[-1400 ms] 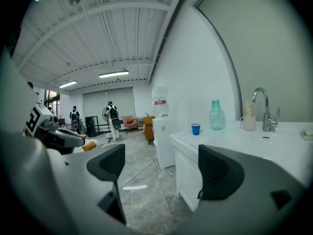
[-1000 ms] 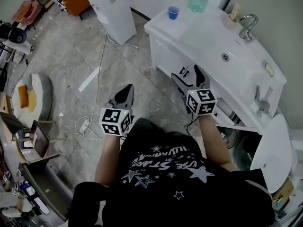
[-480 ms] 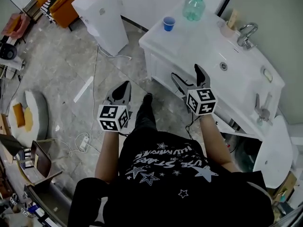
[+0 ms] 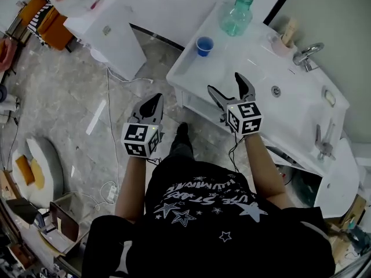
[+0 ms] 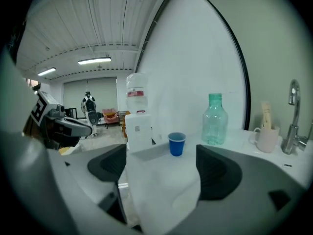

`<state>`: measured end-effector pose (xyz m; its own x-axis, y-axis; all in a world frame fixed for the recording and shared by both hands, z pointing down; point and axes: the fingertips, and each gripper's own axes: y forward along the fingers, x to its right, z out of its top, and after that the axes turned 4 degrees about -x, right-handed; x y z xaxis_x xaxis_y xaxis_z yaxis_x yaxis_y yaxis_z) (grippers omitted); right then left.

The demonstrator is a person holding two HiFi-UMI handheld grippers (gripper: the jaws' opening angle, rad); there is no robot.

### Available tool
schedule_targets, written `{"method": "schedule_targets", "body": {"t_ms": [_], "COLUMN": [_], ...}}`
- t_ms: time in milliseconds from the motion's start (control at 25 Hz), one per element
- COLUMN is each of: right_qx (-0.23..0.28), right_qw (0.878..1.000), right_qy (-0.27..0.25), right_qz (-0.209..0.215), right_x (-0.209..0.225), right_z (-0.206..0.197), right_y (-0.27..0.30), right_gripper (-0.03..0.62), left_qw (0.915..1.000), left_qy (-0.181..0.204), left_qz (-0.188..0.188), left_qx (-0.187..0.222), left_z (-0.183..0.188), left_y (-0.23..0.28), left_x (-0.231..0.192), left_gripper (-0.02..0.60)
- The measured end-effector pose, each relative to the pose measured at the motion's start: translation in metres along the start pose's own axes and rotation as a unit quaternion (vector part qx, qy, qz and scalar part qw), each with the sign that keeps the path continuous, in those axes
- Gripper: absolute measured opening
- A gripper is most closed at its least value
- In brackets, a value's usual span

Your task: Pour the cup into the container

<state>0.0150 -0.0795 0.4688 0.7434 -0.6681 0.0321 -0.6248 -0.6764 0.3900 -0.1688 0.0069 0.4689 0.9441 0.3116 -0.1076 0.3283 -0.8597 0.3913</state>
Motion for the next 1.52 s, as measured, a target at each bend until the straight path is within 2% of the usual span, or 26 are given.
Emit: {"method": "schedule_targets", "body": {"t_ms": [320, 760, 1080, 1280, 1520], "right_qx": [-0.028, -0.109, -0.136, -0.137, -0.13], "right_qw": [0.999, 0.992, 0.988, 0.987, 0.987], "right_qy": [-0.025, -0.058, -0.057, -0.07, -0.074], "right_qz": [0.013, 0.026, 0.047, 0.053, 0.058], "right_x": [0.031, 0.054, 0.063, 0.063, 0.064], "right_z": [0.01, -0.015, -0.032, -0.031, -0.029], "right_y": [0.078, 0.148, 0.175, 0.186, 0.195], "right_gripper": [0.428, 0.414, 0.391, 0.347, 0.345], "left_qw": [0.9987, 0.9947, 0.9922, 0.9918, 0.9903], "left_qy": [0.015, 0.026, 0.029, 0.023, 0.027], "left_qz": [-0.044, -0.09, -0.107, -0.108, -0.117], "left_qx": [-0.021, -0.043, -0.057, -0.064, -0.069], "left_z": [0.031, 0.048, 0.05, 0.046, 0.044], "left_y": [0.077, 0.15, 0.18, 0.189, 0.196], "left_x": [-0.051, -0.085, -0.097, -0.103, -0.1], "left_gripper": [0.012, 0.012, 0.012, 0.012, 0.012]}}
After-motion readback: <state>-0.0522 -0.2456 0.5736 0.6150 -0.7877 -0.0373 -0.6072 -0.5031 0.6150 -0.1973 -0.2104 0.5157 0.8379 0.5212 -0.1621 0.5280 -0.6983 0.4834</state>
